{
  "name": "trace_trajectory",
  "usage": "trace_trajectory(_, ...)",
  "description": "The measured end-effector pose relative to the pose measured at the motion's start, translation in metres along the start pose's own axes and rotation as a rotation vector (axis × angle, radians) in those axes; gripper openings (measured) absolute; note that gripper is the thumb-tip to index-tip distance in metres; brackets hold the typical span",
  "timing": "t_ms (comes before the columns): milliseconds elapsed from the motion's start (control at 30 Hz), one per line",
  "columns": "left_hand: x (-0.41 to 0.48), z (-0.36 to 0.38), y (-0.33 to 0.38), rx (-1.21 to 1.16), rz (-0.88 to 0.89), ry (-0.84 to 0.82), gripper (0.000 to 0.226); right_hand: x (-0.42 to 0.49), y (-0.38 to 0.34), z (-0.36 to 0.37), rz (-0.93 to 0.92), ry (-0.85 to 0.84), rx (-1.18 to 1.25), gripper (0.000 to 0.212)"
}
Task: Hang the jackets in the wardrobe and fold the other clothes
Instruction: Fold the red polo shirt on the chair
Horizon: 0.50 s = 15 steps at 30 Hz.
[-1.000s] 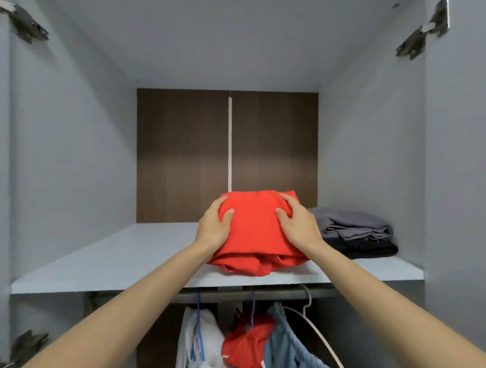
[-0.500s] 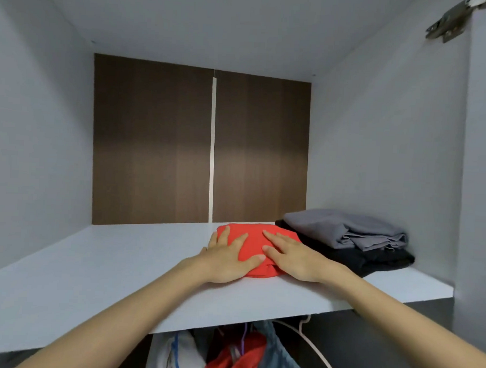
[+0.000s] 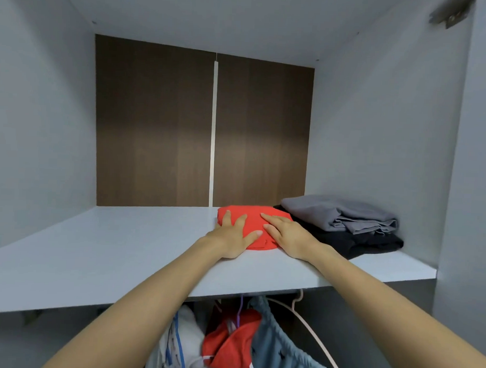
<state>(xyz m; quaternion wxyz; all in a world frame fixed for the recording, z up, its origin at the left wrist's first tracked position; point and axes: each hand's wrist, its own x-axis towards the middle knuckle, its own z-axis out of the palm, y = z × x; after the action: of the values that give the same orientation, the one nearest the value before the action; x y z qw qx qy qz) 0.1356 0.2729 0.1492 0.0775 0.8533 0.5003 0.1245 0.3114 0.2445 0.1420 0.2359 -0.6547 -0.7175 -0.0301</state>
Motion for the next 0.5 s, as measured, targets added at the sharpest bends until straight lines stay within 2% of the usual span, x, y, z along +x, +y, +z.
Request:
trace_trajectory(100,-0.012,-0.001,0.001,-0.015,0.008,0.029,0.067,-0.012,-0.007,-0.006,0.016,0.047,0.018,0.048)
trace_trajectory(233,-0.038,-0.007,0.005,-0.094,0.056,0.317,0.054,-0.044,-0.014,-0.025,0.021,0.119,0.161,0.053)
trace_trajectory(400,-0.094,-0.012,0.034,-0.111,0.183,0.542,0.038,-0.111,-0.015,-0.059,0.0,0.267,0.322,0.039)
trace_trajectory(500,-0.138,-0.003,0.062,-0.187,0.243,0.583,0.034,-0.166,-0.011,-0.071,0.008,0.341,0.396,0.029)
